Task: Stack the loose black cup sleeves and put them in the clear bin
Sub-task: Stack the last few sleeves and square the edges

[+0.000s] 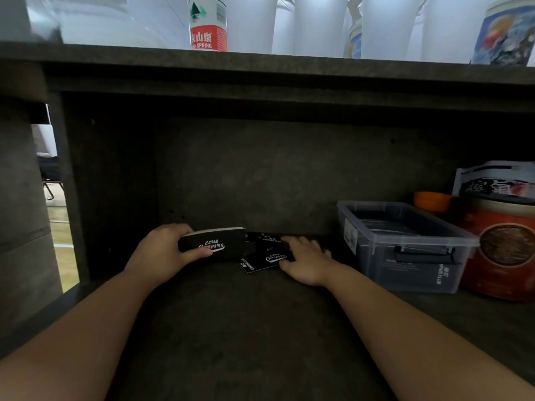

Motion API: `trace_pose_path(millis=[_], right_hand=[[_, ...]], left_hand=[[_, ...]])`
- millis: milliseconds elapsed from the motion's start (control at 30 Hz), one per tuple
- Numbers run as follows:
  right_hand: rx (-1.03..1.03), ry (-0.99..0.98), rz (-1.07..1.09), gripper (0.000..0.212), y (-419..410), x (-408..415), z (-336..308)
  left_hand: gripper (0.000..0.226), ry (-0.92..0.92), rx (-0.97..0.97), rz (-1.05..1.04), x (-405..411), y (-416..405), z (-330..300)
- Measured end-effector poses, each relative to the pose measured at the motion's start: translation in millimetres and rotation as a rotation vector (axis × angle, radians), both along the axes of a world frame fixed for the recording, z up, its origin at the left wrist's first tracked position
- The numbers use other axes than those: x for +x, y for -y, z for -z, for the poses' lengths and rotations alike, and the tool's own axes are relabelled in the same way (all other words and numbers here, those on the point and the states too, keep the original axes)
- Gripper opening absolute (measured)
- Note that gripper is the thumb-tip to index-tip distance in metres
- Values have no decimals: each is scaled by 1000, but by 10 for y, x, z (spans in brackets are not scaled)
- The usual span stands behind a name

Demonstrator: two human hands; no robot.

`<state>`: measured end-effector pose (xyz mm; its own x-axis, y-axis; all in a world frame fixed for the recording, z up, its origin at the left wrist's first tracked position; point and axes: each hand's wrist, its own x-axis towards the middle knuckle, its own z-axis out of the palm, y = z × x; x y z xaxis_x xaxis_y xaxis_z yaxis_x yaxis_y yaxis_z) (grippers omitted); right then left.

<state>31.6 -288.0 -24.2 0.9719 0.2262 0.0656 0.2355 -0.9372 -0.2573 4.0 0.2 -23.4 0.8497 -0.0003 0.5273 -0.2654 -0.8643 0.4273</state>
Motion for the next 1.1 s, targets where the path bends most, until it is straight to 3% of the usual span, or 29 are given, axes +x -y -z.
trace_pose_path(millis=[133,333,567,633,767,833,900,1033,1100], right_hand=[[-58,62,43,68,19,-1,-10],[75,-69,84,67,-16,25,1],[144,17,132,83,12,42,-23],[213,34,144,73,15,43,-45],[511,309,122,19,-69,37,-79],[577,373,100,21,-139,25,-75],[617,343,38,30,-225,25,-40],[700,334,-87,26,-377,-8,-19],[788,293,-162,22,-447,-17,-12]], left_hand=[[31,-67,21,79,0,-5,-15],[32,-69,-41,134,-5,-4,-9],[38,-99,-67,170,20,25,-25],[33,-102,-50,183,22,39,-19],[28,-117,-57,189,13,49,-35],[30,-142,-55,190,21,48,-38],[43,-152,-63,195,35,51,-32],[125,-130,-185,246,40,78,-15],[135,-118,-179,268,50,89,-5]])
